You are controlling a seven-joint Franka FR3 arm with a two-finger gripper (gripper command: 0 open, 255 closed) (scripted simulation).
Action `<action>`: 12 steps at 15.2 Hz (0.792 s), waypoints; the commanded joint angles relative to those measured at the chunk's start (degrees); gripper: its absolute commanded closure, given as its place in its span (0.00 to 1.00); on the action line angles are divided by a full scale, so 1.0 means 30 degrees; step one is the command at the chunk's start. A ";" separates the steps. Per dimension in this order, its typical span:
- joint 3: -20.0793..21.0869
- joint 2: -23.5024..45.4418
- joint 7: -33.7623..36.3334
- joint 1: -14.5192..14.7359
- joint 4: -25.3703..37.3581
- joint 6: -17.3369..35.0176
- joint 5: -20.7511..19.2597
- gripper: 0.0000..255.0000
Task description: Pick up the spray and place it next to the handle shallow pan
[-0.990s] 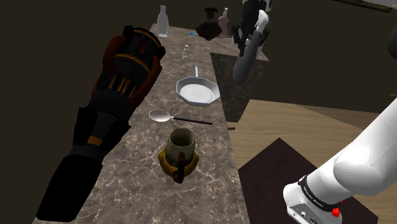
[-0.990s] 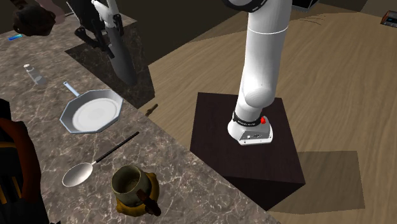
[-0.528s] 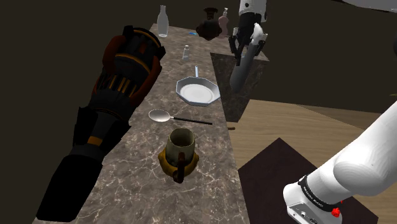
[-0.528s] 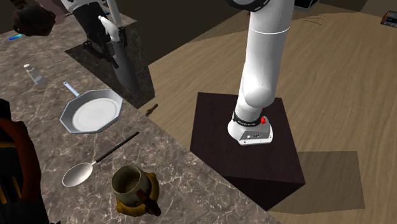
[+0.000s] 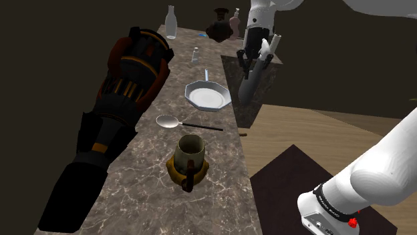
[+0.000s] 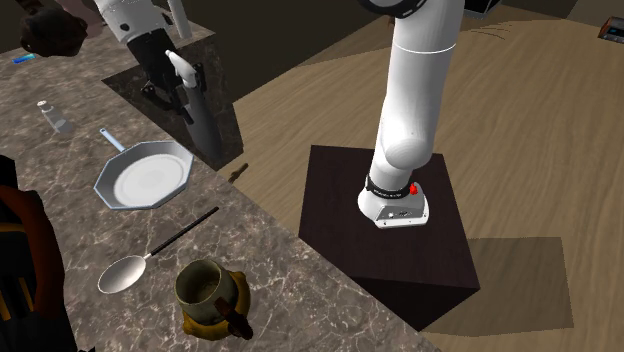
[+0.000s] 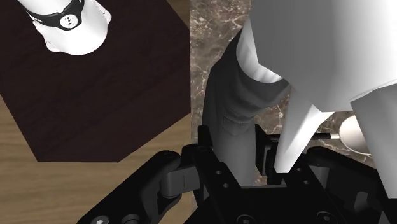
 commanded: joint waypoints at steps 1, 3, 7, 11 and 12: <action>0.0000 -0.0004 -0.0143 0.0006 -0.0495 0.0482 -0.0030 1.00; 0.0006 0.0015 -0.0269 0.0020 -0.0975 0.0967 -0.0055 1.00; 0.0019 0.0105 -0.0514 0.0048 -0.1875 0.1927 -0.0094 1.00; 0.0032 0.0258 -0.0750 0.0076 -0.2697 0.2875 -0.0122 1.00; 0.0035 0.0306 -0.0808 0.0084 -0.2891 0.3110 -0.0128 1.00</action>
